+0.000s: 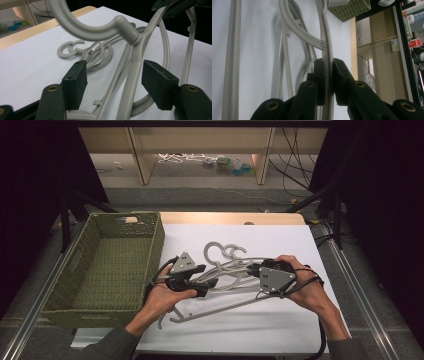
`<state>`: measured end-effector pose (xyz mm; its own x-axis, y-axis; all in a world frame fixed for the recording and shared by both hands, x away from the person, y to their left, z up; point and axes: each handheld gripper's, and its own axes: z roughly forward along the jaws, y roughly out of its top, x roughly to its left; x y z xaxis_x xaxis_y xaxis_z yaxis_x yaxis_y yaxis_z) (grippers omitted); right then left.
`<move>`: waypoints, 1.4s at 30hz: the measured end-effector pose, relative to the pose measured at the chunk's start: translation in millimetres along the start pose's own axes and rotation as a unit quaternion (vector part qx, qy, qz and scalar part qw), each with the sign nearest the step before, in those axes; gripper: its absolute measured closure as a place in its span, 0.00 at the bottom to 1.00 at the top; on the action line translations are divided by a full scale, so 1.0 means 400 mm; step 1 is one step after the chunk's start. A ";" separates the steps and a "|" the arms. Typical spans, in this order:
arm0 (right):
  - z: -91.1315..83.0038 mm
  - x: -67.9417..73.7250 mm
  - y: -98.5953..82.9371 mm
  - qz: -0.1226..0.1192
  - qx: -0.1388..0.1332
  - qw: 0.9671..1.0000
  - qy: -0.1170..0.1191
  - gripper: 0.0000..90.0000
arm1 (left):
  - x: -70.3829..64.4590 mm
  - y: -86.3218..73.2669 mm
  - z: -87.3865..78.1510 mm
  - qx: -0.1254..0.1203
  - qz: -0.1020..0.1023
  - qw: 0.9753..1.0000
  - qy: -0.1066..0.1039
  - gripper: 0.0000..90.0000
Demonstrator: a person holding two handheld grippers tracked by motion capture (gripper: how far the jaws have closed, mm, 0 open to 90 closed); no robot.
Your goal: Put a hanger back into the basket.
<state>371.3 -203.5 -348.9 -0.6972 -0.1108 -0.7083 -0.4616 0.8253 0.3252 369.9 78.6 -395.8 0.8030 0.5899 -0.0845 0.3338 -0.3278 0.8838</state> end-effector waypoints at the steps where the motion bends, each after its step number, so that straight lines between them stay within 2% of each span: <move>1: 0.001 0.002 0.002 0.000 -0.001 1.000 -0.001 0.92 | -0.001 0.001 0.003 0.003 0.002 1.000 -0.010 0.48; 2: 0.002 0.003 0.004 -0.002 -0.003 1.000 0.003 0.92 | -0.002 0.003 0.005 0.007 0.004 1.000 -0.015 0.50; 4: 0.001 0.005 0.008 0.000 -0.002 1.000 0.002 0.92 | -0.002 0.005 0.009 0.012 0.009 0.999 -0.030 0.61; 5: 0.001 0.005 0.008 0.000 -0.002 1.000 0.002 0.92 | -0.002 0.005 0.009 0.012 0.009 0.999 -0.030 0.64; 6: 0.001 0.007 0.010 0.001 -0.005 1.000 0.003 0.92 | -0.001 0.006 0.011 0.024 0.011 0.999 -0.040 0.71; 8: 0.002 0.007 0.010 0.000 -0.003 1.000 0.005 0.92 | -0.002 0.006 0.012 0.024 0.017 0.999 -0.044 0.81; 9: 0.002 0.007 0.010 0.000 -0.003 1.000 0.005 0.92 | -0.003 0.005 0.012 0.027 0.026 0.998 -0.046 0.81; 10: 0.004 0.007 0.010 0.000 -0.002 1.000 0.004 0.92 | -0.008 0.005 0.012 0.031 0.038 0.998 -0.039 0.84; 11: 0.006 0.008 0.009 -0.002 0.000 1.000 0.005 0.91 | -0.013 0.004 0.013 0.034 0.057 0.997 -0.035 0.85; 12: 0.011 0.010 0.008 -0.007 0.004 1.000 0.010 0.91 | -0.021 0.003 0.013 0.043 0.062 0.996 -0.044 0.88; 14: 0.017 0.013 0.004 -0.013 0.002 1.000 0.013 0.91 | -0.026 0.004 0.009 0.052 0.081 0.994 -0.044 0.90; 19: 0.026 0.016 0.002 0.002 -0.004 1.000 0.023 0.90 | -0.036 0.005 0.000 0.058 0.091 0.993 -0.040 0.91; 20: 0.031 0.016 0.004 0.028 -0.008 0.999 0.022 0.87 | -0.037 0.005 -0.004 0.063 0.091 0.993 -0.031 0.91; 21: 0.031 0.016 0.004 0.028 -0.008 0.999 0.022 0.87 | -0.037 0.005 -0.004 0.063 0.091 0.993 -0.031 0.91; 22: 0.032 0.012 0.004 0.049 0.001 0.998 0.026 0.74 | -0.032 0.005 -0.007 0.074 0.100 0.992 -0.016 0.91; 23: 0.032 0.012 0.004 0.066 0.002 0.998 0.022 0.69 | -0.027 0.004 -0.010 0.081 0.101 0.992 -0.013 0.91; 24: 0.028 0.014 0.003 0.093 0.009 0.996 0.003 0.63 | -0.022 0.002 -0.012 0.083 0.097 0.992 -0.011 0.91; 25: 0.024 0.010 -0.002 0.114 0.005 0.993 -0.004 0.60 | -0.017 0.000 -0.014 0.085 0.094 0.992 -0.009 0.91; 26: 0.022 0.012 -0.005 0.150 0.002 0.989 -0.002 0.56 | -0.015 -0.003 -0.015 0.084 0.088 0.993 -0.010 0.91; 27: 0.022 0.012 -0.005 0.150 0.002 0.989 -0.002 0.56 | -0.015 -0.003 -0.015 0.084 0.088 0.993 -0.010 0.91; 28: 0.014 0.011 -0.013 0.187 -0.005 0.982 -0.018 0.49 | -0.011 -0.005 -0.017 0.083 0.087 0.993 -0.006 0.91; 29: 0.012 0.014 -0.017 0.220 -0.016 0.975 -0.019 0.47 | -0.003 -0.005 -0.022 0.083 0.084 0.993 -0.002 0.91; 30: 0.009 0.015 -0.021 0.241 -0.023 0.970 -0.028 0.45 | 0.001 -0.005 -0.026 0.081 0.078 0.994 0.003 0.91; 34: -0.001 0.017 -0.034 0.303 -0.027 0.951 -0.062 0.38 | 0.014 -0.004 -0.038 0.076 0.061 0.995 0.009 0.91; 35: -0.006 0.017 -0.036 0.321 -0.029 0.944 -0.070 0.37 | 0.014 -0.004 -0.038 0.076 0.061 0.995 0.009 0.91; 36: -0.006 0.017 -0.036 0.321 -0.029 0.944 -0.070 0.37 | 0.017 -0.003 -0.040 0.073 0.052 0.996 0.007 0.91; 37: -0.010 0.018 -0.037 0.337 -0.034 0.938 -0.079 0.35 | 0.019 0.000 -0.045 0.074 0.056 0.996 0.010 0.91; 38: -0.022 0.021 -0.035 0.359 -0.044 0.927 -0.099 0.33 | 0.021 0.004 -0.051 0.073 0.047 0.996 0.012 0.91; 39: -0.022 0.021 -0.035 0.359 -0.044 0.927 -0.099 0.33 | 0.021 0.004 -0.051 0.073 0.047 0.996 0.012 0.91; 40: -0.030 0.024 -0.034 0.369 -0.051 0.921 -0.109 0.32 | 0.023 0.007 -0.055 0.072 0.048 0.996 0.014 0.91; 41: -0.044 0.037 -0.030 0.391 -0.067 0.909 -0.128 0.31 | 0.024 0.009 -0.059 0.071 0.045 0.996 0.013 0.91; 42: -0.051 0.046 -0.028 0.399 -0.071 0.905 -0.130 0.31 | 0.023 0.011 -0.063 0.069 0.040 0.997 0.013 0.91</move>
<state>352.6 -226.0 -352.8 -0.6948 0.6393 -0.3294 0.0535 0.5027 0.8628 366.3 101.0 -381.1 0.8171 0.5766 -0.0017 0.3346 -0.4718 0.8158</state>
